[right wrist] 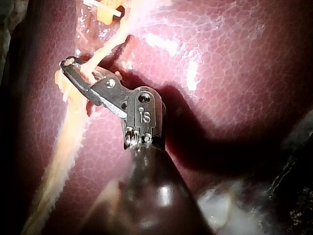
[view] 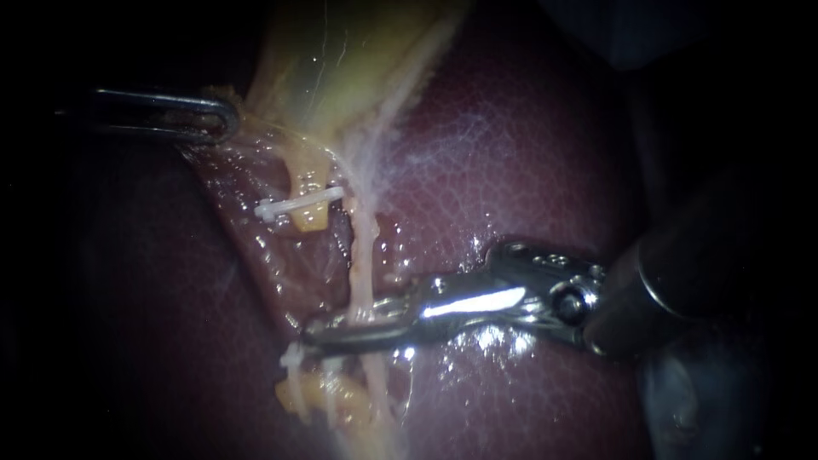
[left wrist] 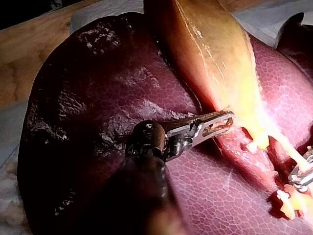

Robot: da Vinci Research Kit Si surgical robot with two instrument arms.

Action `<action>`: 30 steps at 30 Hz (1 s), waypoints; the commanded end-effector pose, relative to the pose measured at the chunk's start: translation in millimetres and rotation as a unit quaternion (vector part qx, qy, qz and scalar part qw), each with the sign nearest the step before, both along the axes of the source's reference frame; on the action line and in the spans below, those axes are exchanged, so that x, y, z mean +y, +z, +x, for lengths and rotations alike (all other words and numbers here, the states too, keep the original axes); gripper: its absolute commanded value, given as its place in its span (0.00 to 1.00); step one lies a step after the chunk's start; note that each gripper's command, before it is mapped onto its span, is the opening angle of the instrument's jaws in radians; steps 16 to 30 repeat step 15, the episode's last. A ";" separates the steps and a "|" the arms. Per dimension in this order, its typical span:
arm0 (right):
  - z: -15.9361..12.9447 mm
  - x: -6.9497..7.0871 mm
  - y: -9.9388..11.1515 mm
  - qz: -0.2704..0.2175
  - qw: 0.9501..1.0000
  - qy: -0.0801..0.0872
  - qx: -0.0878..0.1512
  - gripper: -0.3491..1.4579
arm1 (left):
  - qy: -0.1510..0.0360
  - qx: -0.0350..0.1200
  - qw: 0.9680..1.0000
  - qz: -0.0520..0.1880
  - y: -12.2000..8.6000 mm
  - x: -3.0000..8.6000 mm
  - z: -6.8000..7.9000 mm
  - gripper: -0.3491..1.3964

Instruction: Clipping second clip right tube

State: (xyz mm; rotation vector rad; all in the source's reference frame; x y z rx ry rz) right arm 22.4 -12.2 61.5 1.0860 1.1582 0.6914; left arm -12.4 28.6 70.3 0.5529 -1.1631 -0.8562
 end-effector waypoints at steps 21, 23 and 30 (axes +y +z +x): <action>-0.2 0.1 0.4 -0.001 1.000 -0.001 0.000 0.00 | 0.000 0.000 1.000 0.000 0.0 0.0 0.0 0.00; -0.2 0.1 0.4 -0.001 1.000 -0.001 0.000 0.00 | 0.000 0.000 1.000 0.000 0.0 0.0 0.0 0.00; -0.2 0.1 0.4 -0.001 1.000 -0.001 0.000 0.00 | 0.000 0.000 1.000 0.000 0.0 0.0 0.0 0.00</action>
